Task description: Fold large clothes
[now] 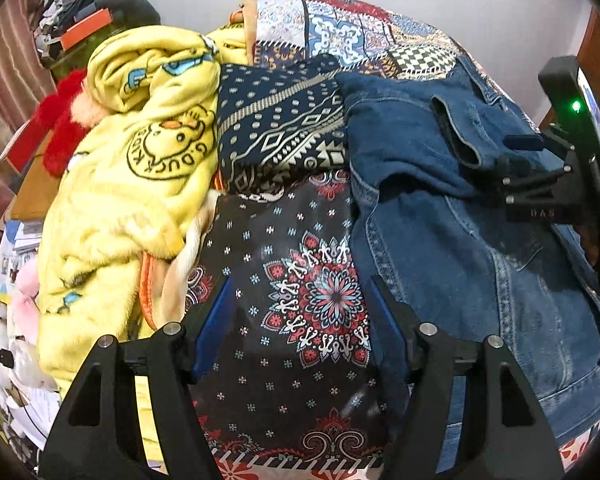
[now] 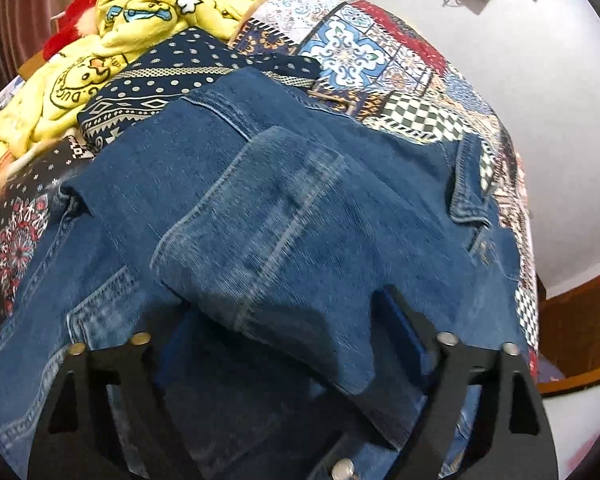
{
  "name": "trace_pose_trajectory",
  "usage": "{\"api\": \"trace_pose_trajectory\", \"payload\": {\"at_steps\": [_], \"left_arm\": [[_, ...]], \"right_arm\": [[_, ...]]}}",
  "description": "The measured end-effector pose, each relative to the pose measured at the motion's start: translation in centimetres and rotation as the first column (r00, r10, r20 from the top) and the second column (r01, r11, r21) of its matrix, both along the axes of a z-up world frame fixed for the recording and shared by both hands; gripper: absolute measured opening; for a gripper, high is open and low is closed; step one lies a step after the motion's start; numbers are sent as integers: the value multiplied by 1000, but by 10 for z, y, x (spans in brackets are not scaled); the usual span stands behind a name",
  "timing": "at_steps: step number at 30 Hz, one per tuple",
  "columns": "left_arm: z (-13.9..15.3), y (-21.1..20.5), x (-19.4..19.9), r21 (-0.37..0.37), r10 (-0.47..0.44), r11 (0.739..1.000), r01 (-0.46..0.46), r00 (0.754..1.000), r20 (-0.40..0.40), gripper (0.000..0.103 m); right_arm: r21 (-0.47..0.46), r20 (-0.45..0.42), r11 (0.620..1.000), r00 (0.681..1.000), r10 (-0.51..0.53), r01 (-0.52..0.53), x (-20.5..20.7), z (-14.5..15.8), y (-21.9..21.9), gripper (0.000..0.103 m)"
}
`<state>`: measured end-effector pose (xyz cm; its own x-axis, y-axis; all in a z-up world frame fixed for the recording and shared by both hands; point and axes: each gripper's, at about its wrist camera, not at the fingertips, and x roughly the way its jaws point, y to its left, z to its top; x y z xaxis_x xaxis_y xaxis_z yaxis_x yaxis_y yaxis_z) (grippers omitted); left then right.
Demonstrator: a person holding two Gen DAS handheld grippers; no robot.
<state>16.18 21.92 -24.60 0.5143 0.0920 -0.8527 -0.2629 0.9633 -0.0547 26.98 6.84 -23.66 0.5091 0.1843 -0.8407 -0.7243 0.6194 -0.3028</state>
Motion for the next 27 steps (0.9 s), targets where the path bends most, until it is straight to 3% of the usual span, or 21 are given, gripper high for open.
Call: {"api": "trace_pose_trajectory", "payload": {"at_steps": [1, 3, 5, 6, 12, 18, 22, 27], "left_arm": [[-2, -1, 1, -2, -2, 1000, 2, 1000, -4, 66], [-3, -3, 3, -4, -2, 1000, 2, 1000, -8, 66], [-2, -5, 6, -10, -11, 1000, 11, 1000, -6, 66], [0, -7, 9, -11, -16, 1000, 16, 1000, -1, 66], [27, -26, 39, 23, -65, 998, 64, 996, 63, 66], [49, -48, 86, 42, -123, 992, 119, 985, 119, 66], [40, -56, 120, 31, -128, 992, 126, 987, 99, 66], [7, -57, 143, 2, -99, 995, 99, 995, 12, 66]], "right_arm": [[15, -8, 1000, 1000, 11, -11, 1, 0, 2, 72], [44, -20, 998, 999, 46, -45, -2, 1, 5, 47], [65, -25, 995, 997, 76, -75, -8, 4, 9, 30], [72, 2, 994, 997, 79, -79, -12, 8, 8, 14], [243, 30, 970, 1000, -3, -5, -3, 55, -33, 14], [430, 21, 893, 988, -155, 131, 14, 106, -105, 13], [494, 32, 843, 965, -261, 212, 16, 121, -150, 13], [545, -39, 770, 927, -373, 332, 20, 108, -205, 13]]}}
